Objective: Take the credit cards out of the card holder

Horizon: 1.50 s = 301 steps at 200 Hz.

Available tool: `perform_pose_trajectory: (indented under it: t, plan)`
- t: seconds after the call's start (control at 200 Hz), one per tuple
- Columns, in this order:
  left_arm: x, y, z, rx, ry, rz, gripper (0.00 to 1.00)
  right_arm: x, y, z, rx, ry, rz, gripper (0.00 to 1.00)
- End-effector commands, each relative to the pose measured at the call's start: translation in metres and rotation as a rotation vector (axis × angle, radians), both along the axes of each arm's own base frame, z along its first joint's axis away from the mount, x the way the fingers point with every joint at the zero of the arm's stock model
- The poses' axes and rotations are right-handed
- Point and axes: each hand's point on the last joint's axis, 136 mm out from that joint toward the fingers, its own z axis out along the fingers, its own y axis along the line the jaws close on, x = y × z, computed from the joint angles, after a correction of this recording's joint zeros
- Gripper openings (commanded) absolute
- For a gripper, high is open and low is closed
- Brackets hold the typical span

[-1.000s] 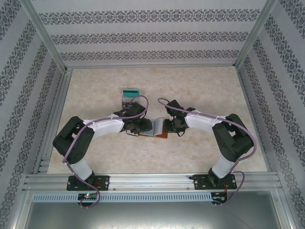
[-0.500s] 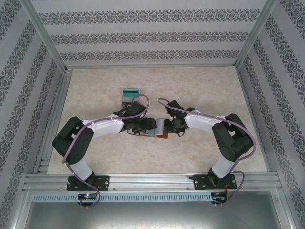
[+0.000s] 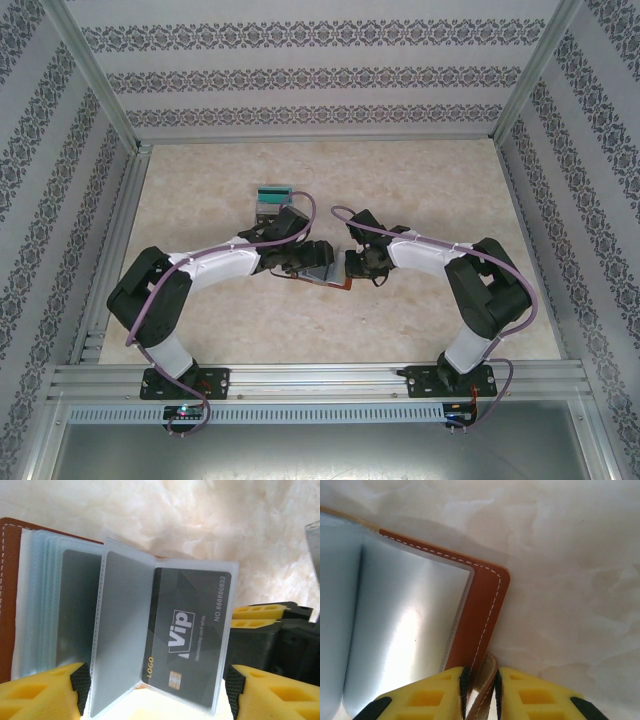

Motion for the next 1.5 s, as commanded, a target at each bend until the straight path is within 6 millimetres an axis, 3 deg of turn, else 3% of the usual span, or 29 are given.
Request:
perform_pose_trajectory:
  t: [0.0,0.195,0.275,0.465,0.63,0.729,0.839,1.014,1.224,1.354,1.439,1.499]
  plan:
    - [-0.002,-0.012,0.018,-0.027,-0.037,-0.047,0.74,-0.005,0.001,-0.009,-0.018,0.014,0.009,0.25]
    - [-0.003,-0.012,0.012,-0.020,-0.024,-0.050,0.74,-0.004,-0.002,-0.007,-0.015,0.012,-0.012,0.30]
    - [-0.003,-0.010,0.010,-0.009,-0.022,-0.045,0.74,-0.003,-0.014,-0.004,-0.020,0.003,-0.064,0.39]
    - [-0.005,-0.002,0.003,0.026,-0.009,-0.027,0.74,0.004,-0.040,0.020,0.013,-0.056,-0.162,0.41]
    - [-0.004,0.000,0.002,0.036,-0.011,-0.015,0.74,0.011,-0.022,0.040,0.104,-0.075,-0.125,0.38]
    - [-0.001,0.009,0.005,0.068,-0.030,0.025,0.74,0.013,-0.007,0.043,0.127,-0.066,-0.092,0.28]
    - [0.001,0.015,0.014,0.065,-0.051,0.049,0.72,0.014,0.000,0.043,0.111,-0.071,-0.071,0.27]
    - [0.003,0.004,0.019,0.010,-0.039,0.049,0.56,0.015,0.004,0.038,0.096,-0.066,-0.058,0.20]
    - [0.006,-0.006,0.008,-0.021,0.009,0.065,0.34,0.016,-0.005,0.020,0.035,-0.036,-0.053,0.13]
    - [0.007,-0.007,0.000,-0.011,0.027,0.072,0.30,0.015,-0.007,0.015,0.019,-0.029,-0.046,0.13]
    - [0.007,-0.006,-0.004,-0.001,0.036,0.074,0.30,0.017,-0.012,0.023,-0.001,-0.057,-0.055,0.14]
    - [0.007,-0.005,-0.004,0.003,0.033,0.076,0.31,0.019,-0.017,0.033,-0.018,-0.088,-0.065,0.19]
